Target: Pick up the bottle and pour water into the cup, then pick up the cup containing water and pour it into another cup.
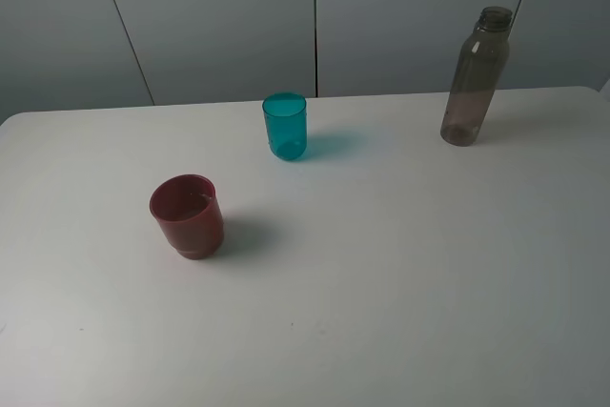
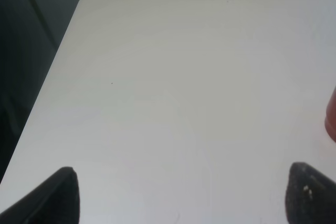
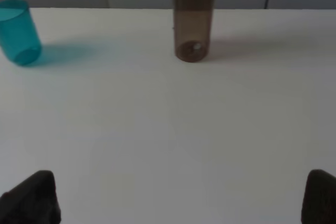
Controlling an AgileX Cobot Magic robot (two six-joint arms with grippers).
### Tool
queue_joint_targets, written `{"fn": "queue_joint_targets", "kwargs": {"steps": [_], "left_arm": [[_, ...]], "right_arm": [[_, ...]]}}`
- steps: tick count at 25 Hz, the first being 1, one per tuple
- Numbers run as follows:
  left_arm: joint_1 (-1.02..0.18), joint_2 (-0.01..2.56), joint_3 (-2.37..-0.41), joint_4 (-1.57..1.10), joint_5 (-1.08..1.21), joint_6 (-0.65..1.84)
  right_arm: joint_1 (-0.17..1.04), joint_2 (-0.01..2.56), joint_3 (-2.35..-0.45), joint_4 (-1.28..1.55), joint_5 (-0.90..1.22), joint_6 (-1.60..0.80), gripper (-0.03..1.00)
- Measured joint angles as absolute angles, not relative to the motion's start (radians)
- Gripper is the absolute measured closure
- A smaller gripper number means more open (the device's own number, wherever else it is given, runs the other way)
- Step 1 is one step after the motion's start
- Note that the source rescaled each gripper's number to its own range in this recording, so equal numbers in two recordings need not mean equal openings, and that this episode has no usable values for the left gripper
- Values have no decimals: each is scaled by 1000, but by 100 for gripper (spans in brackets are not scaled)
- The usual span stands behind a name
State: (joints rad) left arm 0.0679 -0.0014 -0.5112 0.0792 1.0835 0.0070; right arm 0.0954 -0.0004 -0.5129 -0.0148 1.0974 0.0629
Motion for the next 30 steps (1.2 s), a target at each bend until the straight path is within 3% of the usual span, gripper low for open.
{"fn": "queue_joint_targets", "kwargs": {"steps": [4,8,30], "left_arm": [[68,-1,-511,79,1083,7],[68,-1,-511,79,1083,7],[68,-1,-511,79,1083,7]], "right_arm": [[-35,0,-513,-8,1097,43,-3],[-89,0,-513,0,1097,26,-3],[-30,0,-513,11,1097,42,-3]]}}
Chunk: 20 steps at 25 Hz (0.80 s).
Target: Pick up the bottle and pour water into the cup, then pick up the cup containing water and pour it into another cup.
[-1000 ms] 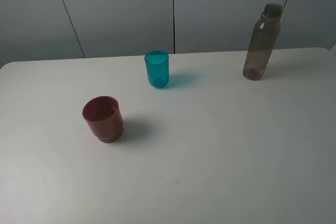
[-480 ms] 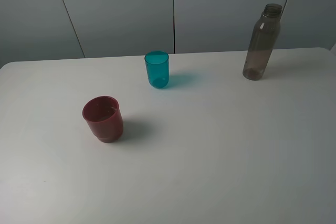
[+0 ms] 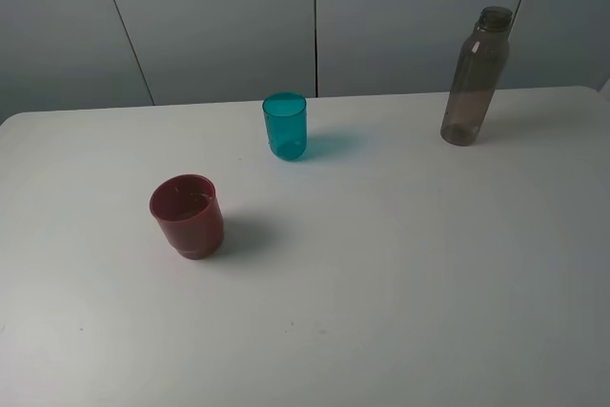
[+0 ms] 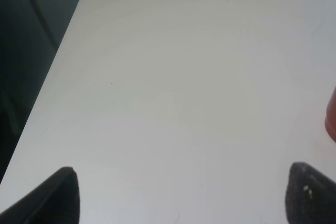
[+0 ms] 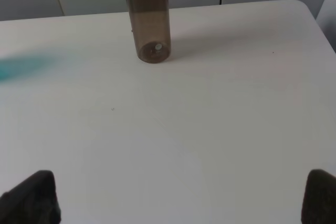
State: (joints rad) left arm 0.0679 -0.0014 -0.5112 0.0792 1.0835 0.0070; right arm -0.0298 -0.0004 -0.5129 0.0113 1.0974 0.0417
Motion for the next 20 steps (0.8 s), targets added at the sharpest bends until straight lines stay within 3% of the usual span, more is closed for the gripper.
{"fn": "queue_joint_targets", "kwargs": {"steps": [20], "left_arm": [[68,-1,-511,79,1083,0]], "right_arm": [[-30,0,-513,18,1097,28,-3]]}}
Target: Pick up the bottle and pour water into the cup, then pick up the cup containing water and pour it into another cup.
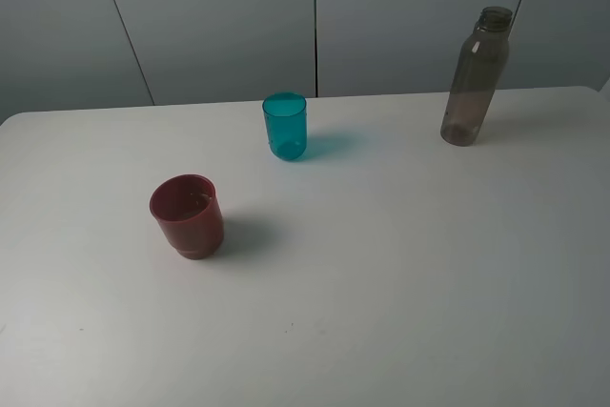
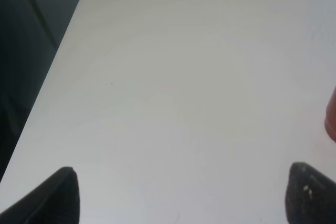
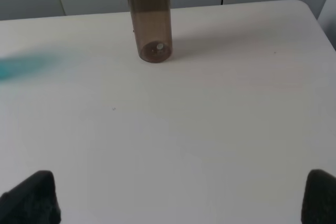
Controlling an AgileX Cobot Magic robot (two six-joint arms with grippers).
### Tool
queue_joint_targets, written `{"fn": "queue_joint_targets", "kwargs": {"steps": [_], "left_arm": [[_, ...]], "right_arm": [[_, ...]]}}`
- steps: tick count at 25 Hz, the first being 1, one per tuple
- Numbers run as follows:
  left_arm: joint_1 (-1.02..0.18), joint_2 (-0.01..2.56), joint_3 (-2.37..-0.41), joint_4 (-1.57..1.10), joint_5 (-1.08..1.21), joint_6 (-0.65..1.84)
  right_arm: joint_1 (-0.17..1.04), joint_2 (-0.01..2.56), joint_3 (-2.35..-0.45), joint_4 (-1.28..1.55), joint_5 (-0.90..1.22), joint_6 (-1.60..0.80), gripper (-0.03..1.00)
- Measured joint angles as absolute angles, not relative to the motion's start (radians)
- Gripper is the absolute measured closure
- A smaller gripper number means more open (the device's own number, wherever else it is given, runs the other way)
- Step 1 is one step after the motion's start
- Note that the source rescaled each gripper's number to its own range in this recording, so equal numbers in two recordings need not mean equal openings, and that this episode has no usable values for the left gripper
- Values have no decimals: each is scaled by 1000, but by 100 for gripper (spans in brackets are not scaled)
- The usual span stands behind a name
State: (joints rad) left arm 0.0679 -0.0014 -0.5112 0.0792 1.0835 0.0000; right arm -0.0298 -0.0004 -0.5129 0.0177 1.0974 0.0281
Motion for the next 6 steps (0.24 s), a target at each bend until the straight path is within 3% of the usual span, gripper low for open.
{"fn": "queue_joint_targets", "kwargs": {"steps": [6], "left_arm": [[68,-1,-511,79,1083,0]], "right_arm": [[-30,0,-513,22,1097,12,-3]]}}
